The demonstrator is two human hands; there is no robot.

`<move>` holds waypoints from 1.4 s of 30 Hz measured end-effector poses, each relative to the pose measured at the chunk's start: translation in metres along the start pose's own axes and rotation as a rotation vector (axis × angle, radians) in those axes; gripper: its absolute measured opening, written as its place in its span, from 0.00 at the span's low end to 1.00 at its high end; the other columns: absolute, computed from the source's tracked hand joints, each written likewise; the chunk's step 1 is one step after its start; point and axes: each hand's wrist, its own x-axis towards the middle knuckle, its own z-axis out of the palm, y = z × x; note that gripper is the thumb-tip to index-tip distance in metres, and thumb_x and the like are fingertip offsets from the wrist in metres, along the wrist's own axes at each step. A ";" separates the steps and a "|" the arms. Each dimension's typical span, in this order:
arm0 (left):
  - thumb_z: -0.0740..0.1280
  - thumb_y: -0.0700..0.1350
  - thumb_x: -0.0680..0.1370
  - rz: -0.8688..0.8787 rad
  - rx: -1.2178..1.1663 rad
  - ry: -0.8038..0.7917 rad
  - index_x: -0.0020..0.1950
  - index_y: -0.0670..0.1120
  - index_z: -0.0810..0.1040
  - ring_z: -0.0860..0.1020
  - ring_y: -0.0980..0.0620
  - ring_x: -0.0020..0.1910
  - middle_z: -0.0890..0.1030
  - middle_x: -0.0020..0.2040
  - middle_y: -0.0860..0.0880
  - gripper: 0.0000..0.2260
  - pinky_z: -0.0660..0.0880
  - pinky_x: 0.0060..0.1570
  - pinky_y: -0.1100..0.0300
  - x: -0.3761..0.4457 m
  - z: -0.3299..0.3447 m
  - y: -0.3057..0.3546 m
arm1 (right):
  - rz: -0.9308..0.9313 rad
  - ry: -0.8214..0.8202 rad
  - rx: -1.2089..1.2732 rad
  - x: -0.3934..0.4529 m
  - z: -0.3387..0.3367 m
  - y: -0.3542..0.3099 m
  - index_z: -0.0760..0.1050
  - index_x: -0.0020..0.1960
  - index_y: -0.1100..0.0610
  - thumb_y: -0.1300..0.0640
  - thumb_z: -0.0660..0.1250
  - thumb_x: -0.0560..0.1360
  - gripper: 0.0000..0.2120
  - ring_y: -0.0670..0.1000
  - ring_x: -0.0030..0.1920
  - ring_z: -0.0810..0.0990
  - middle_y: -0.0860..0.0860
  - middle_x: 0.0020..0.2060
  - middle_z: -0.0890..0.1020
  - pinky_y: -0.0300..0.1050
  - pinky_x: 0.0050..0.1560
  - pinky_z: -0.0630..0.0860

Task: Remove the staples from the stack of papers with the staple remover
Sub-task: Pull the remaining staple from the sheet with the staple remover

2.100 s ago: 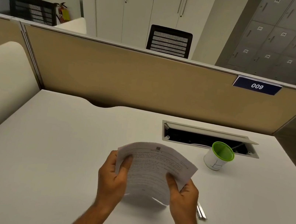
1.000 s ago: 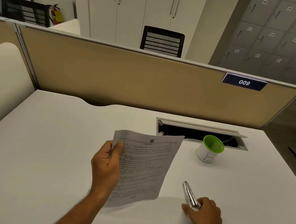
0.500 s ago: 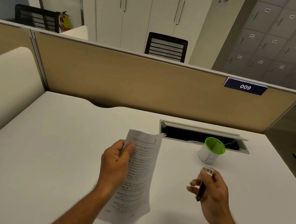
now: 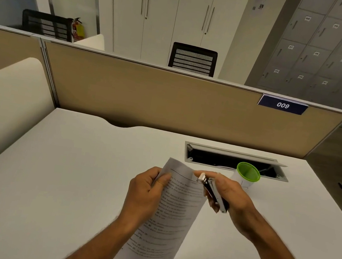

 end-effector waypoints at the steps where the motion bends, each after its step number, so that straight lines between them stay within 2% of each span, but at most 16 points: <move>1: 0.64 0.52 0.82 0.005 0.007 -0.007 0.46 0.49 0.81 0.82 0.59 0.39 0.84 0.39 0.54 0.10 0.78 0.33 0.69 0.000 0.001 0.000 | 0.014 -0.021 -0.017 0.001 -0.001 -0.002 0.78 0.61 0.48 0.45 0.50 0.79 0.22 0.44 0.33 0.73 0.43 0.33 0.77 0.37 0.31 0.71; 3: 0.64 0.51 0.82 0.015 0.012 -0.022 0.45 0.50 0.81 0.82 0.59 0.39 0.84 0.39 0.54 0.10 0.78 0.33 0.70 0.000 0.001 0.001 | 0.026 -0.047 0.011 0.004 -0.004 -0.007 0.78 0.60 0.50 0.44 0.55 0.80 0.18 0.45 0.33 0.74 0.43 0.33 0.78 0.39 0.30 0.72; 5: 0.64 0.51 0.82 0.016 0.005 -0.040 0.45 0.52 0.80 0.82 0.60 0.39 0.84 0.39 0.56 0.09 0.77 0.33 0.71 0.000 0.000 0.002 | 0.024 -0.047 0.034 0.008 -0.008 -0.013 0.79 0.58 0.53 0.47 0.63 0.77 0.15 0.45 0.32 0.76 0.43 0.33 0.80 0.40 0.27 0.72; 8: 0.64 0.52 0.82 0.022 0.001 -0.059 0.44 0.54 0.80 0.81 0.63 0.38 0.83 0.38 0.57 0.09 0.74 0.33 0.73 -0.001 0.001 0.005 | -0.008 0.002 -0.202 0.017 -0.017 -0.023 0.81 0.55 0.48 0.42 0.72 0.68 0.19 0.44 0.33 0.78 0.43 0.40 0.83 0.37 0.31 0.75; 10: 0.64 0.52 0.82 0.020 0.003 -0.072 0.44 0.55 0.79 0.81 0.63 0.38 0.83 0.38 0.57 0.09 0.75 0.33 0.73 -0.001 0.001 0.006 | -0.082 0.001 -0.463 0.026 -0.021 -0.027 0.80 0.56 0.47 0.35 0.72 0.65 0.24 0.42 0.41 0.80 0.41 0.46 0.83 0.33 0.37 0.75; 12: 0.64 0.52 0.82 0.014 -0.001 -0.084 0.44 0.56 0.79 0.81 0.63 0.38 0.83 0.38 0.57 0.09 0.75 0.33 0.73 -0.002 0.001 0.007 | -0.135 -0.031 -0.659 0.035 -0.022 -0.033 0.80 0.57 0.47 0.32 0.68 0.66 0.26 0.40 0.46 0.78 0.40 0.49 0.81 0.31 0.42 0.72; 16: 0.64 0.53 0.81 0.013 -0.026 -0.108 0.45 0.55 0.81 0.81 0.62 0.39 0.83 0.39 0.57 0.08 0.75 0.34 0.73 -0.003 0.002 0.009 | -0.191 -0.077 -0.837 0.050 -0.019 -0.042 0.79 0.58 0.48 0.32 0.69 0.66 0.27 0.45 0.47 0.79 0.43 0.52 0.83 0.42 0.45 0.80; 23: 0.62 0.60 0.77 0.041 -0.061 -0.121 0.45 0.60 0.81 0.81 0.60 0.40 0.83 0.39 0.59 0.10 0.76 0.36 0.71 -0.005 0.004 0.012 | -0.232 -0.210 -0.955 0.064 -0.010 -0.054 0.81 0.54 0.47 0.32 0.70 0.64 0.25 0.45 0.44 0.80 0.42 0.47 0.84 0.48 0.43 0.81; 26: 0.64 0.56 0.79 0.044 -0.053 -0.136 0.43 0.61 0.80 0.79 0.62 0.39 0.82 0.38 0.63 0.07 0.76 0.37 0.72 -0.005 0.005 0.012 | -0.221 -0.262 -0.954 0.067 -0.006 -0.056 0.82 0.54 0.47 0.32 0.70 0.64 0.26 0.43 0.46 0.80 0.42 0.49 0.84 0.48 0.46 0.81; 30: 0.65 0.50 0.82 0.041 -0.026 -0.151 0.43 0.60 0.79 0.78 0.65 0.38 0.81 0.35 0.60 0.09 0.74 0.36 0.73 -0.006 0.006 0.010 | -0.184 -0.327 -0.929 0.070 -0.003 -0.057 0.83 0.52 0.46 0.31 0.70 0.63 0.25 0.43 0.47 0.81 0.42 0.48 0.85 0.49 0.47 0.81; 42: 0.64 0.51 0.82 0.028 -0.032 -0.160 0.46 0.58 0.81 0.79 0.64 0.38 0.81 0.37 0.59 0.07 0.74 0.35 0.73 -0.006 0.006 0.008 | -0.185 -0.371 -0.904 0.071 0.002 -0.059 0.84 0.49 0.44 0.36 0.71 0.66 0.17 0.43 0.38 0.81 0.42 0.40 0.86 0.49 0.39 0.82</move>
